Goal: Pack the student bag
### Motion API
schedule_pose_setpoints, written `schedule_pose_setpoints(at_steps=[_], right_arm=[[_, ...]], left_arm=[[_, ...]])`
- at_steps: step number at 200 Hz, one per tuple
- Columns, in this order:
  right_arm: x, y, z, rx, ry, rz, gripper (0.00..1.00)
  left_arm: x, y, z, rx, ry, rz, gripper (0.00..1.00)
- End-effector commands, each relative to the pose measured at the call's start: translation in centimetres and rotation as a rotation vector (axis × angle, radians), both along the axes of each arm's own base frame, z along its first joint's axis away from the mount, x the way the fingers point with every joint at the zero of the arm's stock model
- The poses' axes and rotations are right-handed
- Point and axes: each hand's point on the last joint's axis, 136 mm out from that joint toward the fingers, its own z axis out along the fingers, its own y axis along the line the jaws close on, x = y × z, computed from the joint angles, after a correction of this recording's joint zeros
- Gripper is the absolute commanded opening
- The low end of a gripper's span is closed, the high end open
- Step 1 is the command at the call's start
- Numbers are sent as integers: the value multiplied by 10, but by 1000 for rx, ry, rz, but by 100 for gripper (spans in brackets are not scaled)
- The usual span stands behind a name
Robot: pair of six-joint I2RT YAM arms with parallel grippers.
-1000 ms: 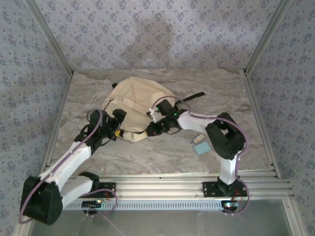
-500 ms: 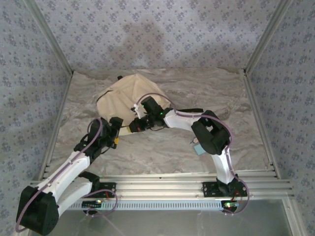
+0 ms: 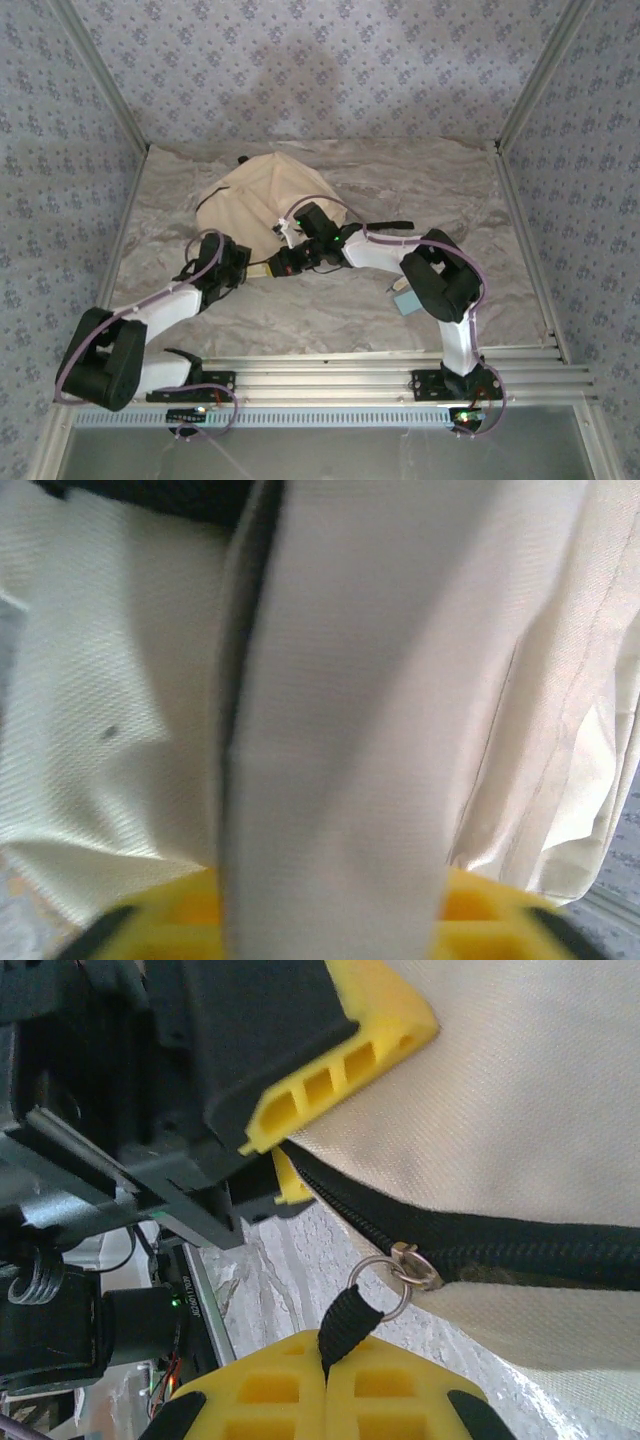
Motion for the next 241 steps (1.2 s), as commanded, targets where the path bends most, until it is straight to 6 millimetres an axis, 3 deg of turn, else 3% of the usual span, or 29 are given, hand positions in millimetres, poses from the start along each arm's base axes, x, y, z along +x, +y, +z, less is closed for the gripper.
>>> schedule_pose_setpoints(at_steps=[1, 23, 42, 50, 70, 84, 97, 131, 162, 187, 192, 200, 203, 216, 224, 241], right_arm=[[-3, -11, 10, -13, -14, 3, 0], [24, -53, -10, -132, -18, -89, 0], [60, -102, -24, -215, -21, -210, 0], [67, -131, -42, -259, 20, -267, 0], [92, -172, -47, -283, 43, -368, 0], [98, -180, -41, -282, 33, -379, 0], [97, -175, -35, -271, 18, -365, 0], [84, -165, -26, -260, 31, -327, 0], [68, -169, -12, -267, 15, -310, 0], [70, -178, 9, -304, -85, -313, 22], [71, -178, 13, -317, -108, -306, 26], [71, -179, 14, -350, -143, -289, 31], [76, -175, 23, -347, -177, -286, 33], [83, -168, 28, -393, -236, -270, 40], [86, -165, 27, -425, -250, -266, 43], [94, -161, 20, -476, -229, -300, 46]], left_arm=[[23, -5, 26, -7, -98, -9, 0], [15, 3, 27, 38, -82, -22, 0], [4, 16, 24, 64, -65, -14, 0], [0, 23, 22, 68, -57, -2, 0], [-9, 33, 19, 68, -49, 17, 0], [-13, 34, 20, 69, -49, 14, 0], [-14, 33, 23, 70, -53, 6, 0], [-14, 32, 24, 86, -51, -15, 0], [-13, 32, 26, 150, -50, -76, 0], [-12, 37, 30, 251, -23, -161, 18], [-12, 37, 29, 256, -18, -171, 30], [-13, 39, 27, 256, -2, -174, 64], [-13, 40, 27, 255, 3, -171, 72], [-13, 36, 30, 255, 5, -195, 89], [-12, 32, 38, 273, -14, -233, 93], [-4, 17, 68, 373, -98, -359, 92]])
